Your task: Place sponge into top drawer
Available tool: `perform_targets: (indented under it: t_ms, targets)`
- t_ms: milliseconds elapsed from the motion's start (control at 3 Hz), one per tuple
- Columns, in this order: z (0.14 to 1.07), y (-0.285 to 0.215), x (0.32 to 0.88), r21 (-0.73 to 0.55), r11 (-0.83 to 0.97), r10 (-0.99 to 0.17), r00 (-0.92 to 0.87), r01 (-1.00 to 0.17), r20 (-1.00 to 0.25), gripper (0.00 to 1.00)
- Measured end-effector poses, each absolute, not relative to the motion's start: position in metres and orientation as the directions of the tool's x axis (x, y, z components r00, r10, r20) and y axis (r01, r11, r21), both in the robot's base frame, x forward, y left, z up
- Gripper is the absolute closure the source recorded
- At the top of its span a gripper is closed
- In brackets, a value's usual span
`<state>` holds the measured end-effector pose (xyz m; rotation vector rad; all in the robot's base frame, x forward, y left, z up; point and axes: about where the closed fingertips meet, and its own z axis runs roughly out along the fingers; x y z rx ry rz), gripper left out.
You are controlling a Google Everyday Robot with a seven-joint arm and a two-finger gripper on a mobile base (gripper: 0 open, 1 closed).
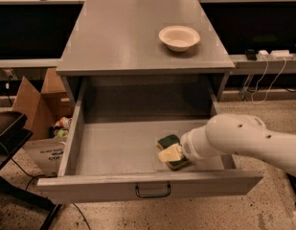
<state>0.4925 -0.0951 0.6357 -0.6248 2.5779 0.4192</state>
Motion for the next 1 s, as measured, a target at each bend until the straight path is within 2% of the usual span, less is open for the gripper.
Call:
perform_targets:
  t_ms: [667,1000]
  targets:
    - [0.801,-0.133,0.571,-0.006,0.857,-0.441,-0.726,-0.516,-0.528,0.0]
    - [0.849,-0.164,0.55,-0.013,0.834,-0.479,-0.712,-0.552,-0.514,0.0]
